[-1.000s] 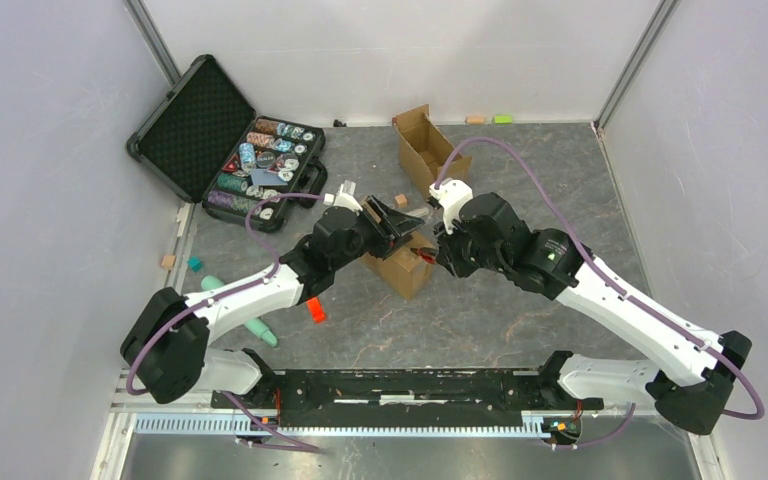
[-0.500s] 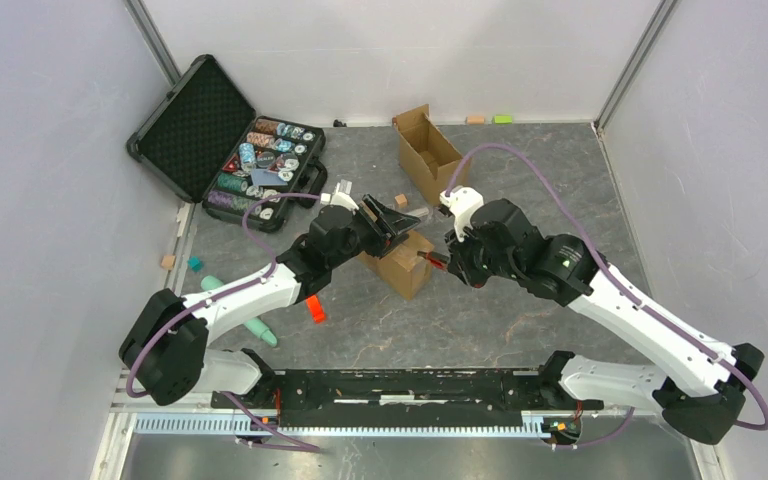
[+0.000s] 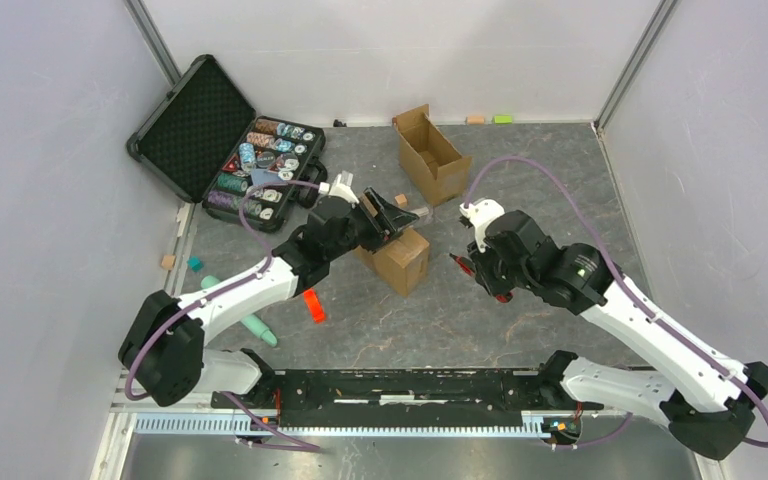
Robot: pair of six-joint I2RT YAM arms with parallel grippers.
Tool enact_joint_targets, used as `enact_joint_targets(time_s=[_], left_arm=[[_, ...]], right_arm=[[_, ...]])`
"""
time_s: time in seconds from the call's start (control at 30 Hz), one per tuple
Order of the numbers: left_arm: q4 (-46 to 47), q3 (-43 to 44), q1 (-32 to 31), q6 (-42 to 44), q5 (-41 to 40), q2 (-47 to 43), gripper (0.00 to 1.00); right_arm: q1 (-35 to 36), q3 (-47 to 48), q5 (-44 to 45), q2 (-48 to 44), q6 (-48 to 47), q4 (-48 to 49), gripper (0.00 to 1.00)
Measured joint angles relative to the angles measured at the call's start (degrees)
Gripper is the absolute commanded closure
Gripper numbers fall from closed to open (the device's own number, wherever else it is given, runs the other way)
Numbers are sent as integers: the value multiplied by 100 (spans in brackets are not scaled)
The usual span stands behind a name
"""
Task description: Unpack the express box
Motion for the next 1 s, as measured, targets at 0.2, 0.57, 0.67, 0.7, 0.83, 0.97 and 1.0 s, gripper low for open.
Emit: enact_joint_targets(time_s=[0.2, 0.57, 0.67, 0.7, 0.83, 0.97, 1.0], left_arm=[[-1427, 863, 70, 1390, 367, -44, 24], [-3814, 2785, 101, 5657, 3545, -369, 26], [-4142, 2785, -83, 6306, 4288, -413, 26], [-4227, 2785, -201, 6481, 4498, -407, 26], [-4454, 2785, -671, 6951, 5071, -337, 28], [-4579, 2782, -903, 7173, 5259, -170, 29], [-4594, 2782, -940, 7215, 5261, -122, 30]], right_arm=[[-35, 31, -299, -352, -35, 160, 100], [-35, 9, -2382, -841, -334, 693, 100], [-35, -7, -2857, -960, -372, 769, 100], [-35, -7, -2962, -984, -380, 785, 100], [-35, -28, -3329, -1023, -415, 817, 100], [-35, -133, -3541, -1012, -420, 833, 100], [-35, -153, -3580, -1001, -420, 828, 100]])
